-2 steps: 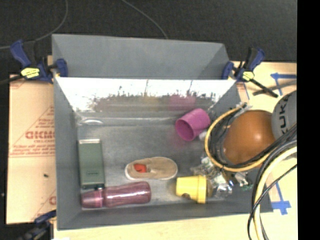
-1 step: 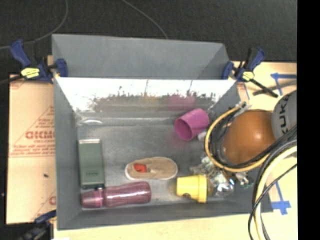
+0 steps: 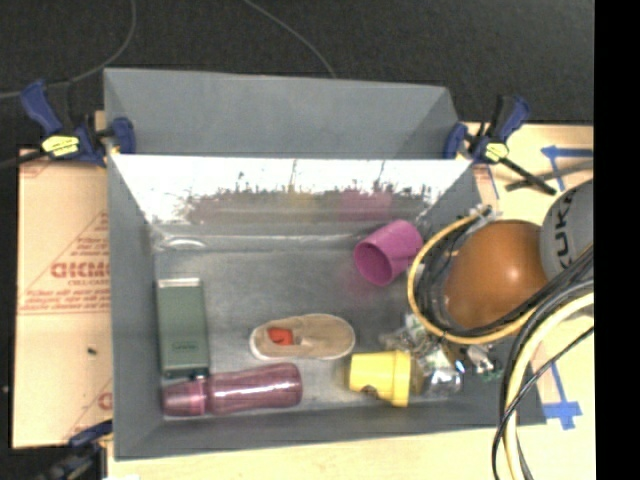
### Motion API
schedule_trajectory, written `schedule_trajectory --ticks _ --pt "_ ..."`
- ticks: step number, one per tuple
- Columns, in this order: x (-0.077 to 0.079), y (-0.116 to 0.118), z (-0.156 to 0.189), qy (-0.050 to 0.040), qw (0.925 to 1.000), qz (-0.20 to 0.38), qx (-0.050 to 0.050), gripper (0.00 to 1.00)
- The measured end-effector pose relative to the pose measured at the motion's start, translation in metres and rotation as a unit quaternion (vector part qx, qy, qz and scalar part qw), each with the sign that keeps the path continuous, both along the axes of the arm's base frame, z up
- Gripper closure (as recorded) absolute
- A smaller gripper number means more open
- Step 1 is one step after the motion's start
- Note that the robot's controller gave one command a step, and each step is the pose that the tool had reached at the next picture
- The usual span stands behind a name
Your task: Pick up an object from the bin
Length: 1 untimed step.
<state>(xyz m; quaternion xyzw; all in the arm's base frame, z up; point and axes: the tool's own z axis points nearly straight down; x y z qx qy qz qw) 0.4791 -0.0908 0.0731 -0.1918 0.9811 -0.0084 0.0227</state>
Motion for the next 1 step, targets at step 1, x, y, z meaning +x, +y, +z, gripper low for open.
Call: schedule_trajectory --ticks 1 --pt "0.0020 -0.0009 -0.0007 -0.0019 1.0000 0.008 0.000 1.00"
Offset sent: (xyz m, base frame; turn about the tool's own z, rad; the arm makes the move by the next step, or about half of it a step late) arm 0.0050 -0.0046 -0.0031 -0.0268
